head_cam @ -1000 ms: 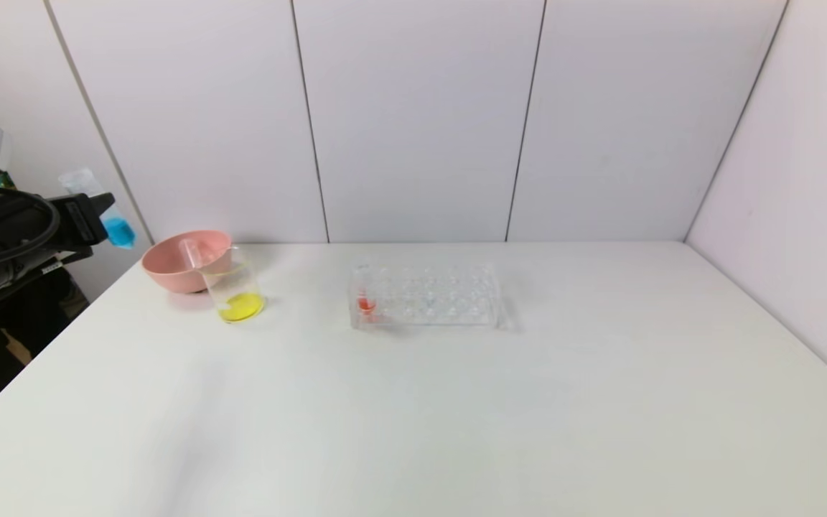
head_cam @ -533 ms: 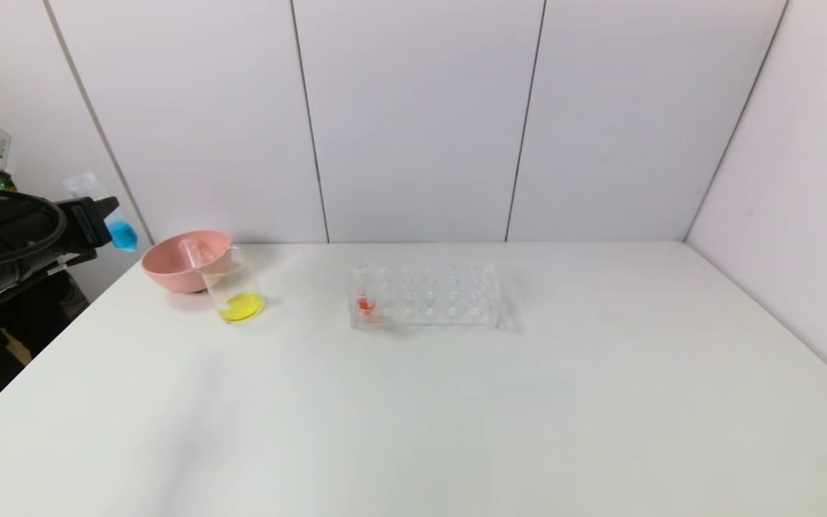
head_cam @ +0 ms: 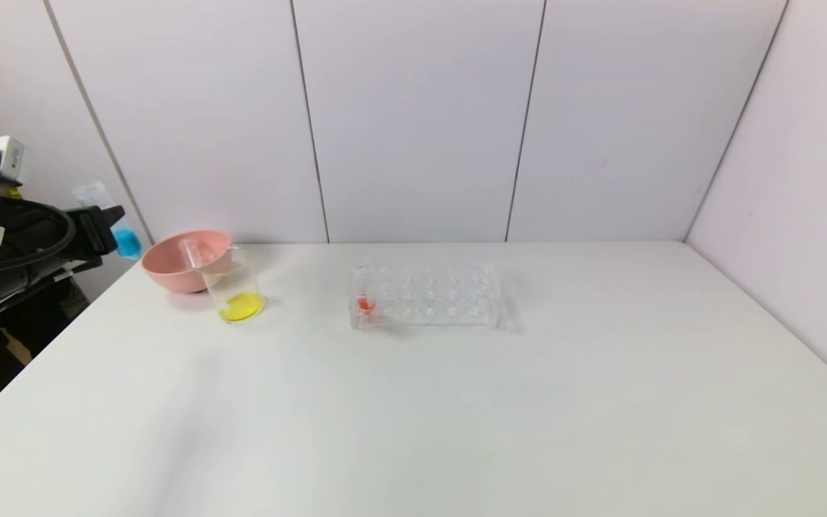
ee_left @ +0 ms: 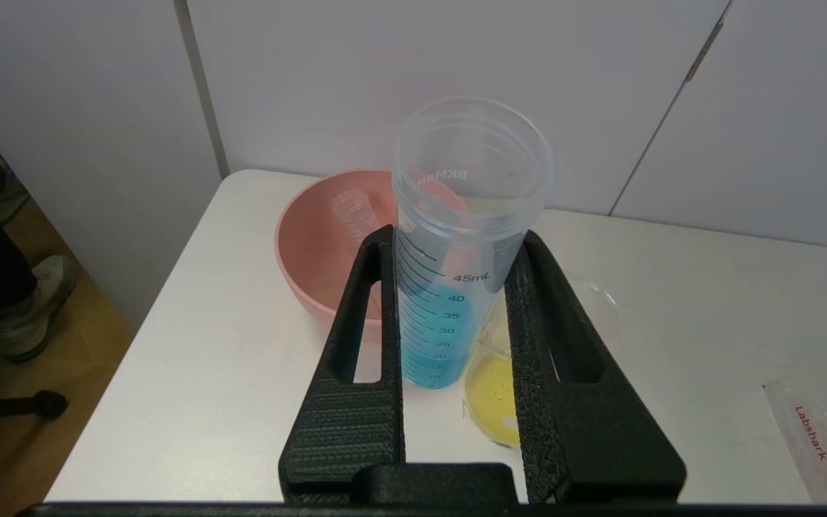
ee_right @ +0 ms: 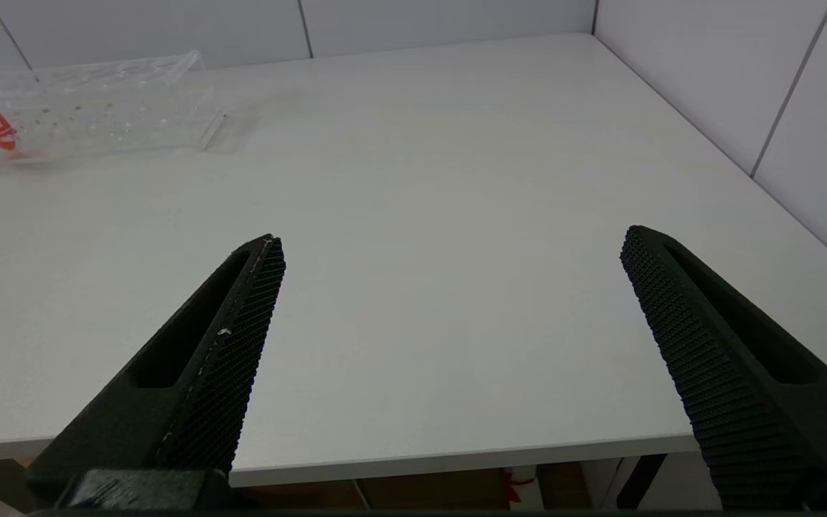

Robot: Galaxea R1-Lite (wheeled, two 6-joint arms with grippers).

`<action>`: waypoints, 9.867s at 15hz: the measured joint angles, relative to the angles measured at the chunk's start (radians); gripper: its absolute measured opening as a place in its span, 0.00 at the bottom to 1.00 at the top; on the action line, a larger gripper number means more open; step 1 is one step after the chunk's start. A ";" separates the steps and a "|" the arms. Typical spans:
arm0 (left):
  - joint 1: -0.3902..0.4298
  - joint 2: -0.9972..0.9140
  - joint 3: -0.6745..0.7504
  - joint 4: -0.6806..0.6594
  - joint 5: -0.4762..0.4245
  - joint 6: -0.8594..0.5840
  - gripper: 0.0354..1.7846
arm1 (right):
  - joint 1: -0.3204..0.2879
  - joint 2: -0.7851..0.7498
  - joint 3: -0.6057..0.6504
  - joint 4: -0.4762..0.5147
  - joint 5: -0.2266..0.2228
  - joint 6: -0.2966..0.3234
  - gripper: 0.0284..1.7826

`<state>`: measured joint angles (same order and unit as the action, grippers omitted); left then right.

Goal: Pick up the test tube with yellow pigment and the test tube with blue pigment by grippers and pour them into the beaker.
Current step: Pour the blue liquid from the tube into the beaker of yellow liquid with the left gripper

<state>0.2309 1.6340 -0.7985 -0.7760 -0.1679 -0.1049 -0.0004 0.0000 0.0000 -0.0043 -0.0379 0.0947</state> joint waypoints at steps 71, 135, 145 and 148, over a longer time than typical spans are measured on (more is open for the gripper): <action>0.077 0.400 -0.957 1.193 -0.338 1.554 0.23 | 0.000 0.000 0.000 0.000 0.000 0.000 0.96; -0.098 0.531 -1.205 1.418 0.117 1.763 0.23 | 0.000 0.000 0.000 0.000 0.000 0.000 0.96; -0.101 0.529 -1.205 1.423 0.126 1.776 0.23 | 0.000 0.000 0.000 0.000 0.000 0.000 0.96; -0.106 0.528 -1.205 1.416 0.131 1.775 0.23 | 0.000 0.000 0.000 0.000 0.000 0.000 0.96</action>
<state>0.1251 2.1623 -2.0032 0.6398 -0.0368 1.6702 0.0000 0.0000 0.0000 -0.0043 -0.0383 0.0947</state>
